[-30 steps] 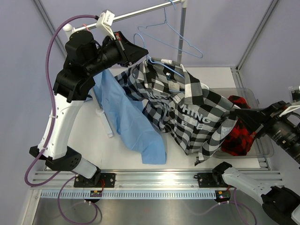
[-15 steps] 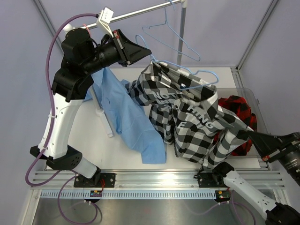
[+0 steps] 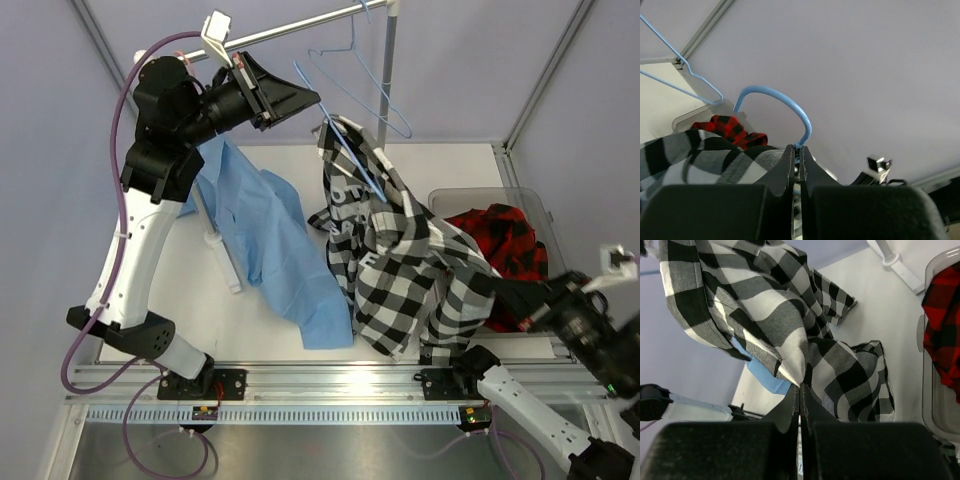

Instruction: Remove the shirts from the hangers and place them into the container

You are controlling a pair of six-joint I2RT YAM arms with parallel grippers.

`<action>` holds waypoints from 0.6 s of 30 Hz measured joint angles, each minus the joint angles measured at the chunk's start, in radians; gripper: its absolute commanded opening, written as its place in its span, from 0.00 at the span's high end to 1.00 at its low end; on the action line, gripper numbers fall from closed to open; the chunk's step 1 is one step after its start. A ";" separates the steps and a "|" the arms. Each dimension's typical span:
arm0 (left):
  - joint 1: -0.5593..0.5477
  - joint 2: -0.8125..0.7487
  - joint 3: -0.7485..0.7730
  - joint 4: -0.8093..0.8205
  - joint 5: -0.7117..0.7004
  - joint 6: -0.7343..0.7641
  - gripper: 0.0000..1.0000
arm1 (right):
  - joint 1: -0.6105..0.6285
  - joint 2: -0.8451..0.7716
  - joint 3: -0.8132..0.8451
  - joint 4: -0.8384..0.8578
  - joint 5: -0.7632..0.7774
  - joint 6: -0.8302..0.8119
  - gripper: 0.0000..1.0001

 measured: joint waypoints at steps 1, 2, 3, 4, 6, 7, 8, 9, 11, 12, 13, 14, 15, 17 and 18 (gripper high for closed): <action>0.013 0.000 -0.015 0.031 0.001 -0.026 1.00 | 0.000 0.037 -0.013 0.023 -0.016 -0.014 1.00; 0.022 0.000 -0.027 0.057 0.005 -0.048 1.00 | 0.000 0.089 -0.019 0.050 -0.035 -0.032 1.00; 0.029 0.000 -0.032 0.084 0.010 -0.072 1.00 | 0.000 0.146 -0.014 0.076 -0.051 -0.050 1.00; 0.035 0.000 -0.033 0.113 0.019 -0.095 1.00 | 0.000 0.211 -0.003 0.109 -0.064 -0.069 1.00; 0.040 -0.005 -0.033 0.192 0.045 -0.152 1.00 | 0.000 0.377 0.048 0.177 -0.096 -0.116 1.00; 0.039 -0.011 -0.033 0.227 0.061 -0.181 1.00 | 0.000 0.437 0.069 0.208 -0.103 -0.136 1.00; 0.037 -0.020 -0.036 0.264 0.079 -0.213 1.00 | 0.000 0.511 0.101 0.237 -0.110 -0.161 1.00; 0.035 -0.031 -0.041 0.307 0.099 -0.246 1.00 | 0.000 0.584 0.141 0.260 -0.120 -0.184 1.00; 0.029 -0.056 -0.043 0.365 0.132 -0.301 1.00 | 0.000 0.699 0.209 0.297 -0.125 -0.227 1.00; 0.028 -0.071 -0.042 0.383 0.148 -0.320 1.00 | 0.000 0.746 0.243 0.315 -0.127 -0.246 1.00; 0.027 -0.087 -0.038 0.391 0.164 -0.330 1.00 | -0.002 0.786 0.275 0.330 -0.127 -0.263 1.00; 0.026 -0.104 -0.029 0.389 0.181 -0.336 1.00 | -0.004 0.827 0.320 0.332 -0.127 -0.283 1.00; 0.025 -0.118 -0.024 0.389 0.194 -0.338 1.00 | -0.009 0.863 0.368 0.338 -0.128 -0.302 1.00; 0.025 -0.158 -0.023 0.380 0.224 -0.333 1.00 | -0.031 0.935 0.496 0.329 -0.127 -0.346 1.00; 0.025 -0.179 -0.026 0.365 0.235 -0.325 1.00 | -0.049 0.974 0.578 0.326 -0.130 -0.367 1.00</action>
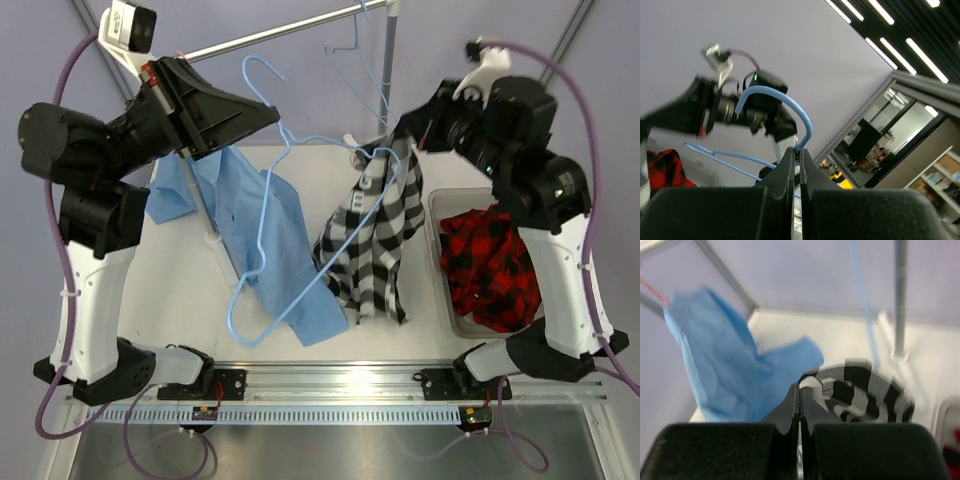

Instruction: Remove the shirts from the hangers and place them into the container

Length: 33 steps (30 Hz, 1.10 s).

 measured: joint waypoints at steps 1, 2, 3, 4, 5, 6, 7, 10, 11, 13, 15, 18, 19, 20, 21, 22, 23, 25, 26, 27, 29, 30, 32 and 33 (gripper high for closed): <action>0.000 -0.022 -0.008 -0.018 0.010 0.019 1.00 | -0.026 0.037 0.082 0.003 -0.001 -0.019 1.00; 0.000 -0.046 -0.019 -0.046 0.019 0.043 1.00 | -0.062 0.084 0.198 -0.011 -0.004 -0.037 1.00; 0.000 -0.068 -0.032 -0.082 0.027 0.066 1.00 | -0.104 0.126 0.302 -0.011 -0.012 -0.051 1.00; 0.000 -0.089 -0.046 -0.110 0.035 0.094 1.00 | -0.152 0.163 0.402 -0.004 -0.015 -0.065 1.00; -0.001 -0.109 -0.067 -0.141 0.043 0.121 1.00 | -0.190 0.188 0.479 0.003 -0.015 -0.076 1.00; -0.001 -0.134 -0.097 -0.176 0.049 0.156 1.00 | -0.225 0.204 0.544 0.015 -0.013 -0.084 1.00; -0.001 -0.152 -0.122 -0.216 0.051 0.189 1.00 | -0.257 0.207 0.579 0.038 -0.018 -0.093 1.00; -0.001 -0.174 -0.183 -0.331 0.049 0.286 1.00 | -0.311 0.146 0.564 0.147 -0.024 -0.133 1.00; -0.001 -0.174 -0.203 -0.375 0.045 0.323 1.00 | -0.319 0.116 0.541 0.187 -0.024 -0.151 1.00; -0.001 -0.172 -0.243 -0.438 0.035 0.372 1.00 | -0.325 0.069 0.509 0.263 -0.016 -0.196 1.00; -0.001 -0.172 -0.306 -0.479 0.026 0.411 1.00 | -0.325 0.040 0.496 0.344 -0.008 -0.249 1.00; -0.001 -0.173 -0.382 -0.511 0.018 0.442 1.00 | -0.326 0.051 0.547 0.459 0.005 -0.343 1.00; -0.001 -0.173 -0.404 -0.518 0.016 0.451 1.00 | -0.326 0.062 0.570 0.496 0.011 -0.375 1.00; -0.001 -0.174 -0.420 -0.524 0.016 0.456 1.00 | -0.327 0.074 0.594 0.538 0.013 -0.410 1.00; -0.001 -0.175 -0.435 -0.532 0.014 0.462 1.00 | -0.328 0.085 0.612 0.583 0.019 -0.444 1.00; -0.001 -0.179 -0.450 -0.533 0.013 0.467 1.00 | -0.331 0.093 0.619 0.621 0.027 -0.477 1.00; -0.001 -0.186 -0.466 -0.534 0.013 0.471 1.00 | -0.334 0.098 0.619 0.659 0.034 -0.507 1.00; -0.001 -0.203 -0.499 -0.532 0.013 0.475 1.00 | -0.350 0.109 0.617 0.735 0.048 -0.563 1.00; -0.001 -0.214 -0.517 -0.532 0.013 0.476 1.00 | -0.360 0.115 0.618 0.768 0.056 -0.586 1.00; -0.001 -0.226 -0.537 -0.532 0.013 0.478 1.00 | -0.373 0.124 0.623 0.799 0.061 -0.610 1.00; -0.001 -0.255 -0.582 -0.528 0.013 0.478 1.00 | -0.396 0.135 0.625 0.849 0.071 -0.650 1.00; -0.001 -0.263 -0.596 -0.523 0.014 0.475 1.00 | -0.410 0.140 0.624 0.868 0.074 -0.668 1.00; -0.001 -0.291 -0.650 -0.498 0.015 0.459 1.00 | -0.457 0.156 0.631 0.899 0.079 -0.695 1.00; -0.001 -0.298 -0.668 -0.486 0.017 0.449 1.00 | -0.470 0.162 0.636 0.907 0.079 -0.701 1.00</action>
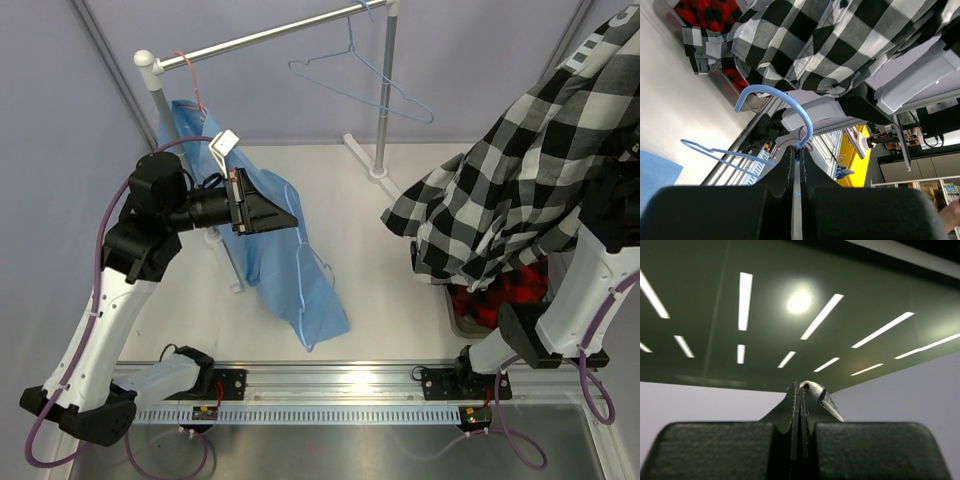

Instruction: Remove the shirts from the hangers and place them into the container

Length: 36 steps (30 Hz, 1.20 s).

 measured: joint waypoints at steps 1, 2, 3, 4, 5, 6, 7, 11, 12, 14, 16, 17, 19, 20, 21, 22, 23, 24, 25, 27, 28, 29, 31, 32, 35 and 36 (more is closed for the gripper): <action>0.000 -0.002 -0.009 0.008 0.001 -0.008 1.00 | -0.064 0.014 0.008 0.018 -0.001 0.004 1.00; 0.000 -0.001 -0.011 0.014 0.003 -0.014 1.00 | -0.106 0.020 0.008 0.028 -0.005 0.012 1.00; 0.000 0.003 -0.011 0.017 0.003 -0.016 1.00 | -0.145 0.025 0.007 0.036 -0.007 0.027 1.00; 0.000 0.006 -0.010 0.017 0.004 -0.016 1.00 | -0.210 0.032 0.005 0.043 -0.011 0.060 1.00; 0.000 0.010 -0.006 0.013 0.004 -0.013 1.00 | -0.264 0.038 0.005 0.045 -0.018 0.090 1.00; 0.000 0.016 0.002 0.008 0.004 -0.012 1.00 | -0.313 0.044 0.005 0.046 -0.026 0.129 1.00; 0.000 0.024 0.010 0.004 0.004 -0.009 1.00 | -0.360 0.051 0.005 0.047 -0.029 0.173 1.00; 0.000 0.044 0.024 0.005 0.004 -0.005 1.00 | -0.479 0.079 0.017 0.051 -0.050 0.306 1.00; 0.000 0.047 0.024 0.005 0.004 -0.004 1.00 | -0.497 0.083 0.018 0.051 -0.056 0.333 1.00; 0.000 0.055 0.024 0.006 0.003 -0.005 1.00 | -0.527 0.084 0.015 0.051 -0.075 0.381 1.00; 0.000 0.063 0.024 0.014 0.003 -0.010 1.00 | -0.552 0.071 -0.016 0.055 -0.097 0.428 1.00; 0.000 0.066 0.023 0.023 0.004 -0.016 1.00 | -0.558 0.063 -0.033 0.054 -0.106 0.445 1.00; 0.000 0.071 0.019 0.045 0.003 -0.026 1.00 | -0.563 0.043 -0.084 0.055 -0.125 0.475 1.00; 0.000 0.072 0.017 0.057 0.003 -0.032 1.00 | -0.563 0.031 -0.113 0.051 -0.132 0.486 1.00; 0.000 0.074 0.015 0.065 0.003 -0.037 1.00 | -0.563 0.019 -0.150 0.053 -0.138 0.498 1.00; 0.000 0.074 0.014 0.069 0.003 -0.041 1.00 | -0.563 -0.003 -0.203 0.056 -0.142 0.509 1.00; 0.000 0.075 0.014 0.071 0.003 -0.043 1.00 | -0.563 -0.026 -0.260 0.052 -0.150 0.520 1.00; 0.000 0.075 0.014 0.074 0.004 -0.044 1.00 | -0.563 -0.047 -0.318 0.057 -0.157 0.533 1.00; 0.000 0.075 0.014 0.077 0.003 -0.045 1.00 | -0.563 -0.074 -0.383 0.058 -0.160 0.546 1.00; -0.001 0.075 0.015 0.084 0.004 -0.047 1.00 | -0.563 -0.128 -0.527 0.067 -0.169 0.582 1.00; -0.001 0.075 0.015 0.086 0.003 -0.049 1.00 | -0.563 -0.160 -0.604 0.064 -0.176 0.602 1.00; -0.001 0.075 0.017 0.086 0.004 -0.050 1.00 | -0.563 -0.192 -0.682 0.072 -0.185 0.624 1.00; -0.001 0.077 0.023 0.092 0.004 -0.056 1.00 | -0.563 -0.255 -0.829 0.067 -0.198 0.672 1.00; -0.001 0.079 0.026 0.099 0.004 -0.063 1.00 | -0.563 -0.286 -0.894 0.062 -0.208 0.694 1.00; -0.001 0.079 0.028 0.129 0.004 -0.082 1.00 | -0.563 -0.385 -1.069 0.031 -0.244 0.763 1.00; -0.001 0.079 0.030 0.139 0.004 -0.089 1.00 | -0.563 -0.418 -1.122 0.029 -0.267 0.790 1.00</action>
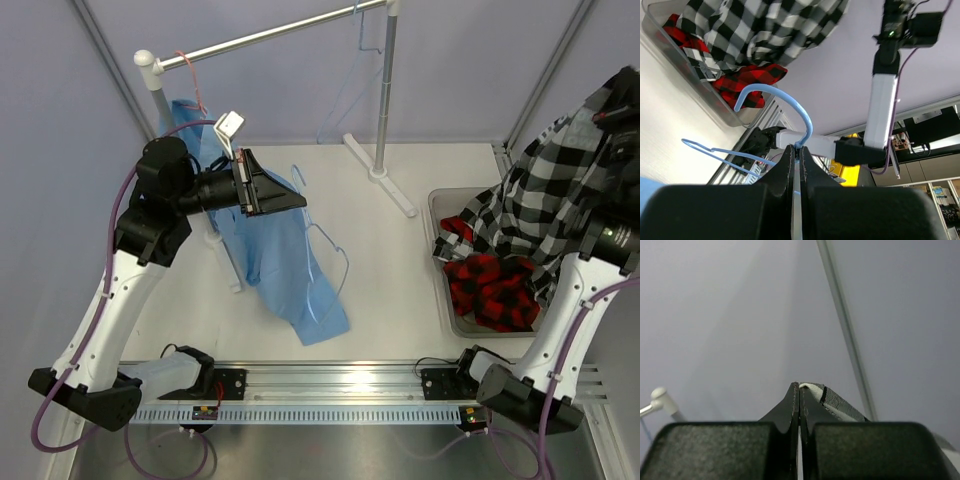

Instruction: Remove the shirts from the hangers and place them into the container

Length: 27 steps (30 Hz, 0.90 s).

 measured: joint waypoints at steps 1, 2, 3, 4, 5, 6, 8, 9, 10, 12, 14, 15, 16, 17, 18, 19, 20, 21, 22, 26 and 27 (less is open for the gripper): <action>0.000 0.000 0.000 0.011 0.000 -0.006 1.00 | 0.000 -0.042 -0.060 -0.008 -0.024 0.028 1.00; 0.000 -0.001 0.000 0.019 0.000 -0.011 1.00 | 0.000 -0.079 -0.110 -0.016 -0.050 0.055 1.00; 0.000 -0.001 0.000 0.028 0.000 -0.015 1.00 | 0.000 -0.119 -0.160 -0.028 -0.073 0.079 1.00; 0.000 -0.002 0.000 0.034 -0.001 -0.018 1.00 | 0.002 -0.161 -0.212 -0.037 -0.095 0.101 1.00; 0.000 -0.005 0.000 0.039 -0.001 -0.021 1.00 | 0.010 -0.209 -0.262 -0.071 -0.102 0.114 1.00; 0.000 -0.008 0.000 0.041 -0.003 -0.022 1.00 | 0.025 -0.248 -0.299 -0.099 -0.105 0.118 1.00; 0.000 -0.018 0.000 0.041 -0.005 -0.024 1.00 | 0.058 -0.315 -0.363 -0.159 -0.109 0.121 1.00; 0.000 -0.023 0.000 0.041 -0.005 -0.024 1.00 | 0.071 -0.342 -0.390 -0.183 -0.109 0.121 1.00; 0.000 -0.029 0.000 0.042 -0.005 -0.024 1.00 | 0.084 -0.369 -0.419 -0.208 -0.109 0.121 1.00; 0.000 -0.038 0.000 0.041 -0.008 -0.023 1.00 | 0.089 -0.407 -0.474 -0.233 -0.106 0.136 1.00; 0.000 -0.043 0.000 0.040 -0.010 -0.024 1.00 | 0.089 -0.432 -0.544 -0.243 -0.105 0.166 1.00; 0.000 -0.045 0.000 0.039 -0.012 -0.024 1.00 | 0.089 -0.438 -0.583 -0.248 -0.103 0.185 1.00; 0.000 -0.045 0.000 0.039 -0.013 -0.024 1.00 | 0.089 -0.441 -0.628 -0.255 -0.101 0.205 1.00; 0.000 -0.045 0.000 0.039 -0.016 -0.024 1.00 | 0.089 -0.443 -0.671 -0.265 -0.098 0.230 1.00; 0.000 -0.045 0.001 0.035 -0.018 -0.023 1.00 | 0.089 -0.444 -0.711 -0.288 -0.090 0.262 1.00; 0.000 -0.045 0.003 0.029 -0.022 -0.023 1.00 | 0.089 -0.444 -0.750 -0.302 -0.085 0.274 1.00; 0.000 -0.044 0.008 0.022 -0.027 -0.023 1.00 | 0.089 -0.442 -0.785 -0.322 -0.071 0.293 1.00; 0.000 -0.044 0.014 0.018 -0.031 -0.023 1.00 | 0.091 -0.434 -0.818 -0.353 -0.052 0.310 1.00; 0.000 -0.043 0.022 0.016 -0.034 -0.023 1.00 | 0.091 -0.425 -0.838 -0.382 -0.033 0.322 1.00; 0.000 -0.044 0.065 0.008 -0.042 -0.022 1.00 | 0.085 -0.331 -0.857 -0.457 0.037 0.347 1.00; 0.000 -0.044 0.076 0.004 -0.047 -0.021 1.00 | 0.085 -0.295 -0.857 -0.466 0.050 0.353 1.00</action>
